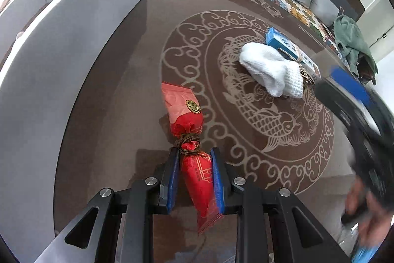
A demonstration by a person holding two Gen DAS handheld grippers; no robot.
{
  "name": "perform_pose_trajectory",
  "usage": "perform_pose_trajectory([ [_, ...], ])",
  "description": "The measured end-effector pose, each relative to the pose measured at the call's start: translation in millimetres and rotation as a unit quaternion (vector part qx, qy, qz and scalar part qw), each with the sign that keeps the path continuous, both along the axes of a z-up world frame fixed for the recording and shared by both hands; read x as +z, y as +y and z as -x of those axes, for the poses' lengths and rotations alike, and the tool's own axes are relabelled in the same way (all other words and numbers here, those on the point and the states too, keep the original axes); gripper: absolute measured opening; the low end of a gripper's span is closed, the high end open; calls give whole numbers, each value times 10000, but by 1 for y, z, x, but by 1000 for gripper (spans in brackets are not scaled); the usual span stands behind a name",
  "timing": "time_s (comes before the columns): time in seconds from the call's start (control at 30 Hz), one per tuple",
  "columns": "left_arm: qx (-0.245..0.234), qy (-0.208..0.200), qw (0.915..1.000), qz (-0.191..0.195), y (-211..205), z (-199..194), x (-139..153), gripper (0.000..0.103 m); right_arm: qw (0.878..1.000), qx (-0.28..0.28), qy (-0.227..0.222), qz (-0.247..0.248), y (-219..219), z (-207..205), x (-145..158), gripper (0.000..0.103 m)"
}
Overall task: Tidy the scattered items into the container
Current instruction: 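Lift the red packet with the left tool while the right tool grasps the white glove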
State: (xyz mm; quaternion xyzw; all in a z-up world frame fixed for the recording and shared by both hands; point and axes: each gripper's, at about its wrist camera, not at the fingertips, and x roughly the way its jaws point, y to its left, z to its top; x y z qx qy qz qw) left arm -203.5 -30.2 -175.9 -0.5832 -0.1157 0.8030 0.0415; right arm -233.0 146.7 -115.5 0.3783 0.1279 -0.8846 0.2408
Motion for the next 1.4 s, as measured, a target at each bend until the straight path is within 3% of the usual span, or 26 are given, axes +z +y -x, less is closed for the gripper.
perform_pose_trajectory([
  [0.23,30,-108,9999,-117,-8,-3,-10,25,9931,51,-834,-820,-24,50,-42,63],
  [0.3,-8,-122,9999,-120,-7,-3,-11,25,9911,-94,-1094,-751,-22,53,-41,37],
  [0.33,-31,-121,9999,-114,-7,-4,-11,25,9918,-152,-1078,-668,-19,51,-37,30],
  [0.47,-113,-99,9998,-143,-4,-8,-9,25,9920,-402,-1167,-256,-4,37,-28,24],
  [0.6,-176,-28,9998,-113,-2,-20,-2,25,9880,-898,-1212,346,22,1,-19,24],
  [0.8,-487,121,9987,-19,17,-53,9,25,9688,-1745,-1211,1281,60,-85,-15,24],
  [1.03,-954,30,9954,-9,50,-82,3,25,9589,-2417,-941,1150,73,-154,-20,25],
  [1.1,-1093,18,9940,45,57,-84,1,27,9557,-2488,-1015,1196,77,-165,-25,31],
  [1.17,-1135,-1,9935,117,57,-85,0,31,9534,-2476,-1162,1277,80,-167,-30,49],
  [1.23,-1171,-22,9929,187,57,-86,-1,39,9524,-2505,-1113,1331,85,-175,-29,56],
  [1.4,-1157,2,9933,-34,45,-90,3,44,9584,-2401,-819,1308,95,-188,-19,62],
])
